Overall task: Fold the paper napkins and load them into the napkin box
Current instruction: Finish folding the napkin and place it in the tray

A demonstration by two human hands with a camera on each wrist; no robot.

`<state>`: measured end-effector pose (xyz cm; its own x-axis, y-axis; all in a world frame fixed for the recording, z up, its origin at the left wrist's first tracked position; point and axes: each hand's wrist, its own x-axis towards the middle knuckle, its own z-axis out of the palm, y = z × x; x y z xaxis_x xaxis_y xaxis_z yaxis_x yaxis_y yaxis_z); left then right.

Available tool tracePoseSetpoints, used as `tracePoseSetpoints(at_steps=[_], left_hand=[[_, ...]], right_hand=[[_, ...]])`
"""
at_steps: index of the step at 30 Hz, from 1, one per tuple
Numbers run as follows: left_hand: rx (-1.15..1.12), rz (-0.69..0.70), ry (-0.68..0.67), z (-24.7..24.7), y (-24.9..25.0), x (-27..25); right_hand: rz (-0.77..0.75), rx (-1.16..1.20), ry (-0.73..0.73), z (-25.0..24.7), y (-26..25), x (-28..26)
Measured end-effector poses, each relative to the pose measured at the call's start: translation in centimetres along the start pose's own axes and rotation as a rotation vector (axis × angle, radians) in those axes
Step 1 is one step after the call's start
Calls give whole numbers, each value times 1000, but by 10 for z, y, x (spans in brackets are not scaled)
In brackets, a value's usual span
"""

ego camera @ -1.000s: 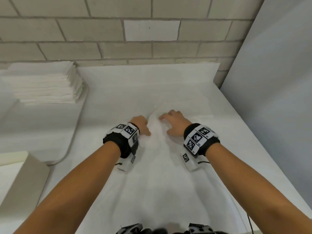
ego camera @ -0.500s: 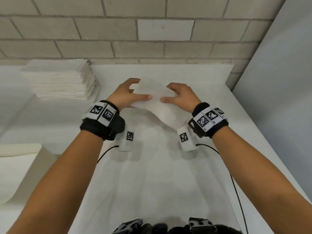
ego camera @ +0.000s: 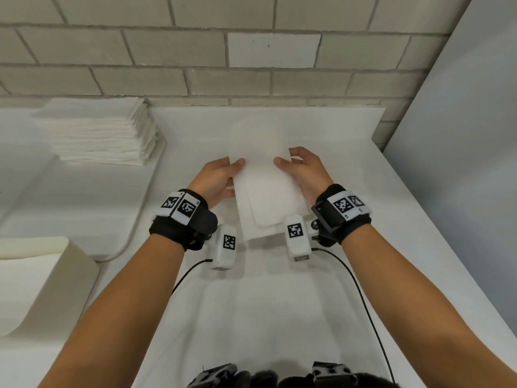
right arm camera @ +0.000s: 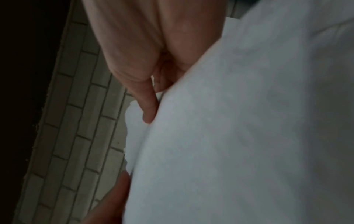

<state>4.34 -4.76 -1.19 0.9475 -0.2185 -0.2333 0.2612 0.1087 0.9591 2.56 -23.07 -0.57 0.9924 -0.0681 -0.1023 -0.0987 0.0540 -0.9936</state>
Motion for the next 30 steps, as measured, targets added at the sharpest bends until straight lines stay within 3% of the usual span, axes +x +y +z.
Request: tracePoseSetpoints(at_steps=[6,12,15,19,21,23,25,27,30], left_hand=[[-52,45,72,-2,-7,0],[-116,77,226,-8,-11,3],[119,129,300,-9,-3,6],[735,108,209,3,15,5],[770,102,106,4,23,3],[683,220,-15,5,29,0],[722,285,-97,3,33,-2],[885,266,-165,-7,35,-3],[1014,159,-109,-28,33,-4]], right_hand=[[36,-102,39,-8,7,0],[37,226,14,-22,3,-3],[-22,48,-98,-20,-5,-5],[-276,-604,-249,-11,-31,-2],[-275,-830,-395,-7,-50,1],[-151,-930,-511,-4,-59,5],[-112,-899,-475,-4,-60,5],[-141,-793,-310,-10,-54,7],[-145,-819,-214,-27,-39,10]])
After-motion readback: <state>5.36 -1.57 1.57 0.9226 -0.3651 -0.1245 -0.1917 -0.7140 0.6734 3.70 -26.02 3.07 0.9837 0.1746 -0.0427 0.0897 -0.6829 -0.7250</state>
